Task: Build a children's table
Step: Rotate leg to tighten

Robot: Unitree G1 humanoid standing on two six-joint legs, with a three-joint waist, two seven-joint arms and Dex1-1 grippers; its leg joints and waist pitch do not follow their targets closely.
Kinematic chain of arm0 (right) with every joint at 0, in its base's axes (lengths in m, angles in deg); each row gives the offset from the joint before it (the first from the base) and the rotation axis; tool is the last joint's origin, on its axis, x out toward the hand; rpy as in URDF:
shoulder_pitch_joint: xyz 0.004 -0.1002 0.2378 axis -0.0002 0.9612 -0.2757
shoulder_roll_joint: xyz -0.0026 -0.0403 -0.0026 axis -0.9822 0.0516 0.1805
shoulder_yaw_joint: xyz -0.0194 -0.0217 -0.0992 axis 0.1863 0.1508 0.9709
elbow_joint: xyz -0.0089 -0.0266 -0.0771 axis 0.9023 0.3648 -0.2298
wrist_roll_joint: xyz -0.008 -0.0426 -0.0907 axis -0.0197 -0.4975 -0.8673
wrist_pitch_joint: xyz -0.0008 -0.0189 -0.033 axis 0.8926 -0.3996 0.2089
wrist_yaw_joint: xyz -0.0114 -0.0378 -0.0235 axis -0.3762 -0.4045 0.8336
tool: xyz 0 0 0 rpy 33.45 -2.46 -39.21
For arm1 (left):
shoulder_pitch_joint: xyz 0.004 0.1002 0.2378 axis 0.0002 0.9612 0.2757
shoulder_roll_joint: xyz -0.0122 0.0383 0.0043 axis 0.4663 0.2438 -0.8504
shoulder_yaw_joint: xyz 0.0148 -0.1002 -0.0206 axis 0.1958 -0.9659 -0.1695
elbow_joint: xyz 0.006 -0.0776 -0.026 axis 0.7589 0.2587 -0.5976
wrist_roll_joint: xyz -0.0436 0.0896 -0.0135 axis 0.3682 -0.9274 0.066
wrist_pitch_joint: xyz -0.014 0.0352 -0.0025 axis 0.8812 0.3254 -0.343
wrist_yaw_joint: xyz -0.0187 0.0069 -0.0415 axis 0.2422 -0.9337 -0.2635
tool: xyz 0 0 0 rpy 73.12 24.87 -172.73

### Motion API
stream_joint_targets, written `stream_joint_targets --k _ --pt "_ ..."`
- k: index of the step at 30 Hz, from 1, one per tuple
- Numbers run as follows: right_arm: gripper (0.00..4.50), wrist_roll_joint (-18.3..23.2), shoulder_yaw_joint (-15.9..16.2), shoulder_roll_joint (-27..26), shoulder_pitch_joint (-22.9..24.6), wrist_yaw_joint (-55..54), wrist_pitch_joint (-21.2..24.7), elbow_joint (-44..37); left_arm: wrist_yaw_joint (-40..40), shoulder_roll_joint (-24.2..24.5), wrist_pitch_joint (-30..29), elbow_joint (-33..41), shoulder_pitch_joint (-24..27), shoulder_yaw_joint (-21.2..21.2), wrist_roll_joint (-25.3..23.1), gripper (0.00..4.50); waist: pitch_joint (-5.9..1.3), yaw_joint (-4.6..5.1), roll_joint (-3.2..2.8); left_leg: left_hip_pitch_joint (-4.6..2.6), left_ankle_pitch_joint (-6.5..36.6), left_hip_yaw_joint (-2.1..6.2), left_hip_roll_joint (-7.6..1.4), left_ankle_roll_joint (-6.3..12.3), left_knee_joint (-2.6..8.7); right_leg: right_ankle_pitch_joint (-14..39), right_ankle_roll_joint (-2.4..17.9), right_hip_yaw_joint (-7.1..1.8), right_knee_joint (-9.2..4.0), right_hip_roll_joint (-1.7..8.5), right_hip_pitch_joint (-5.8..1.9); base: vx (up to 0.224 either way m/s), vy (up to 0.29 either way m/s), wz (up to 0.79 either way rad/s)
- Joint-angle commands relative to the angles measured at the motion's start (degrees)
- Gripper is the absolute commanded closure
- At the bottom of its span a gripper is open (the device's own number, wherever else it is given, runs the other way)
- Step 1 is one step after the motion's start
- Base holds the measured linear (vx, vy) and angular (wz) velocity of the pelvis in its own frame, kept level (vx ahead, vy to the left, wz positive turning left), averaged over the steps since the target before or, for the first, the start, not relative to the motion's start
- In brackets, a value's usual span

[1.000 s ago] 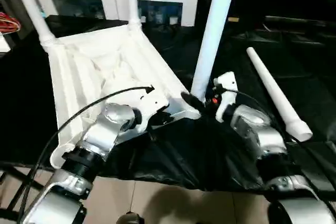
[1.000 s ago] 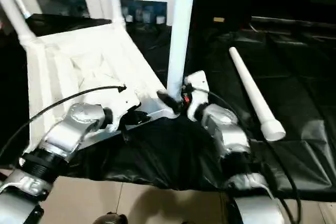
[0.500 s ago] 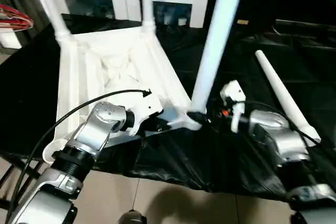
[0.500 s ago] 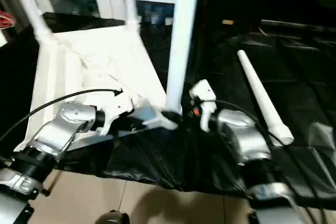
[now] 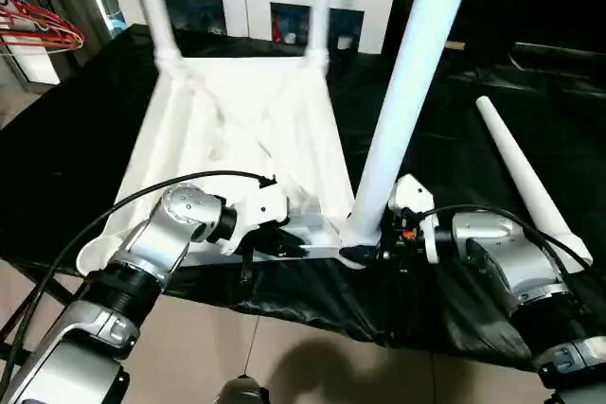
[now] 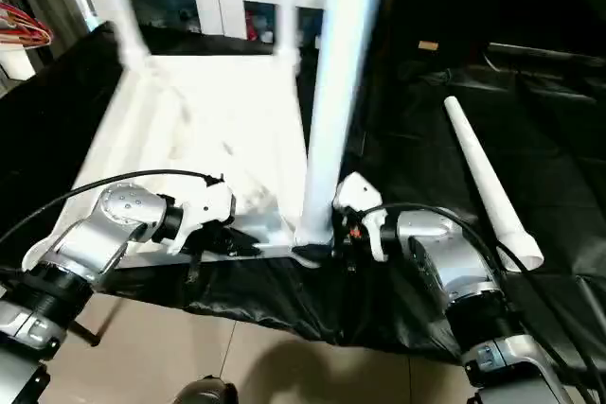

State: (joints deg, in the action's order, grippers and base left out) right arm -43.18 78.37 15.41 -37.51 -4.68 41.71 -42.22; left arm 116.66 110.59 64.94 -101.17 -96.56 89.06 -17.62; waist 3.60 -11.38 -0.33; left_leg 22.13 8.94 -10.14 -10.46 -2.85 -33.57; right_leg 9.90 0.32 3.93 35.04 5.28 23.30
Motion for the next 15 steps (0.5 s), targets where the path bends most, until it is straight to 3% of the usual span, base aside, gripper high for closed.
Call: stream_joint_targets --k 1,3,8,9,15 --pt "0.95 0.0 0.9 0.3 0.2 1.3 0.3 -1.1 1.7 -0.8 2.2 1.5 -2.9 0.7 1.1 4.5 -4.33 0.36 -0.68 -1.57 20.7 1.15 -2.99 -1.11 4.43 14.1 12.7 -2.51 -4.04 3.75 -2.56 0.0 0.0 0.0" --pt "1.22 0.3 1.1 0.4 0.3 1.8 0.3 -1.3 2.2 -0.9 3.0 0.6 -3.1 0.7 0.9 4.5 -4.37 0.34 -0.67 -1.59 20.4 1.12 -2.99 -0.96 4.38 13.7 12.7 -2.52 -4.05 3.71 -2.51 0.0 0.0 0.0" --pt "1.34 0.7 1.3 0.6 1.3 3.0 0.6 -2.5 2.8 -1.0 3.9 -0.3 -3.2 0.8 0.7 4.5 -4.63 0.17 -0.63 -1.48 17.9 1.02 -3.01 -0.3 4.14 9.9 13.4 -2.48 -3.59 3.58 -2.58 0.0 0.0 0.0" --pt "1.56 0.8 1.4 0.5 1.5 3.2 0.6 -2.7 2.9 -1.0 4.0 -0.5 -3.1 0.8 0.7 4.5 -4.54 0.15 -0.61 -1.39 17.9 0.98 -2.96 -0.11 4.14 9.9 13.5 -2.46 -3.66 3.57 -2.62 0.0 0.0 0.0" --pt "1.67 1.5 1.0 -0.4 3.0 2.6 1.1 -3.3 1.2 -1.7 3.1 -1.7 -3.1 0.1 0.5 4.5 -4.34 0.17 -0.72 -1.55 20.6 1.08 -3.03 -0.75 4.36 14.4 12.7 -2.51 -4.1 3.8 -2.46 0.0 0.0 0.0"
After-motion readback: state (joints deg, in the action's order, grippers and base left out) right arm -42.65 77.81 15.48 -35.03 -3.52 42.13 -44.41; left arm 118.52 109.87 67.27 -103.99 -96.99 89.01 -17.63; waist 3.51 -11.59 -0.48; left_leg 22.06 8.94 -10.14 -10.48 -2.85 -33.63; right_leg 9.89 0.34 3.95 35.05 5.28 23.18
